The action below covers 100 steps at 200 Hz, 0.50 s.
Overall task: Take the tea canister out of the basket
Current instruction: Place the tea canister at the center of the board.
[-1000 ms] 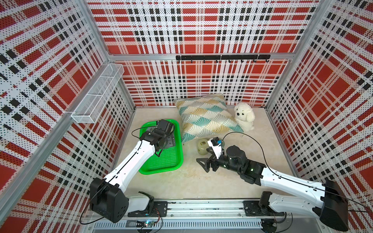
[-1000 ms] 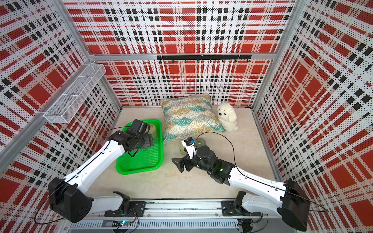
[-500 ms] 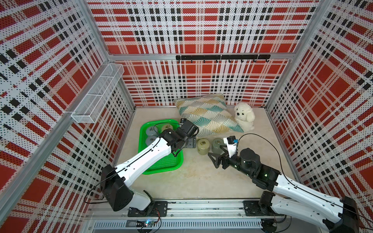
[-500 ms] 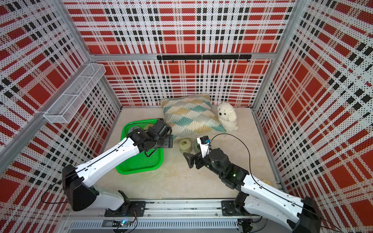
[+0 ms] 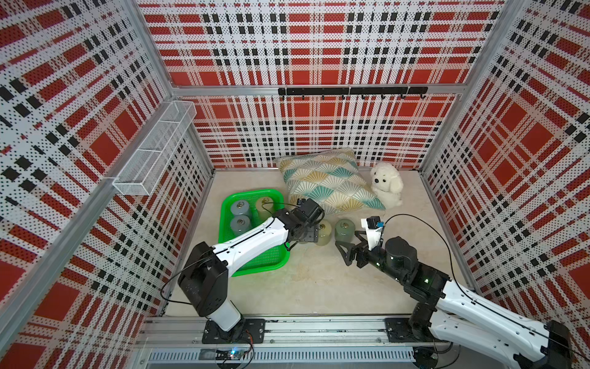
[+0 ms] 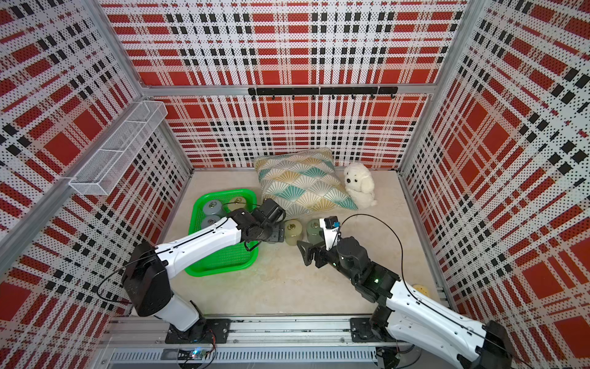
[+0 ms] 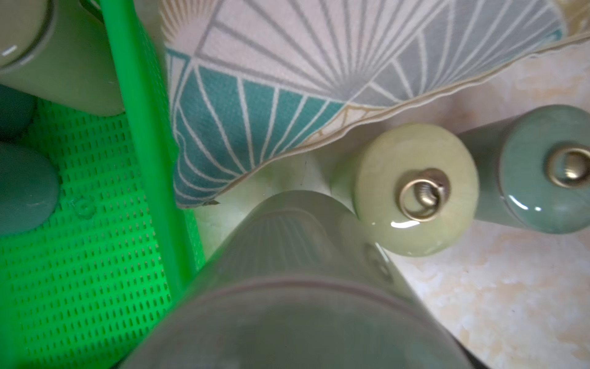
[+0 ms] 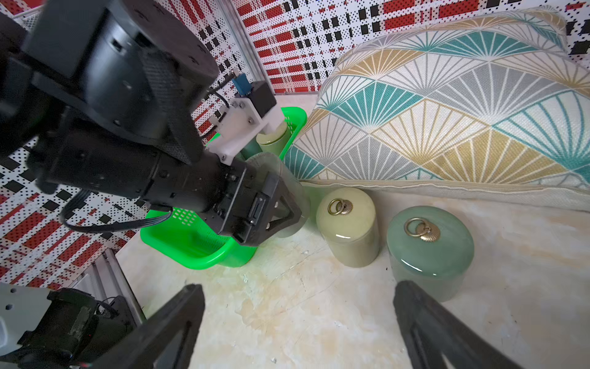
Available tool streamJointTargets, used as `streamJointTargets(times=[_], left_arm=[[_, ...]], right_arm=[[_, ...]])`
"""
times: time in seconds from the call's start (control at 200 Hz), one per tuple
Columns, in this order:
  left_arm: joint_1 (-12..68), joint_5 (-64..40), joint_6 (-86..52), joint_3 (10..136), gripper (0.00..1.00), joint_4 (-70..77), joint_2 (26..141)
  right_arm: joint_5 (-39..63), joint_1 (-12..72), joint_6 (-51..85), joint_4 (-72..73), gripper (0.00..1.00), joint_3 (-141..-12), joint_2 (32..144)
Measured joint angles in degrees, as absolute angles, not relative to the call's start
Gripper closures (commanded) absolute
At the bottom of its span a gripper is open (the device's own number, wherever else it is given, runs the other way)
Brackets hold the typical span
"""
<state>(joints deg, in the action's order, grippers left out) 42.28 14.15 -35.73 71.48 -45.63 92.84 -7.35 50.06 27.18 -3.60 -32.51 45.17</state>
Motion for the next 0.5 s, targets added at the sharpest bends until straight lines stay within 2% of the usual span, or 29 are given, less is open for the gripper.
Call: streamJointTargets(times=[0.501], left_arm=[[39.9, 12.1, -33.9, 70.0, 0.32, -39.3, 99.8]], right_arm=[[-6.4, 49.7, 27.0, -3.0, 0.00, -31.8, 46.7]])
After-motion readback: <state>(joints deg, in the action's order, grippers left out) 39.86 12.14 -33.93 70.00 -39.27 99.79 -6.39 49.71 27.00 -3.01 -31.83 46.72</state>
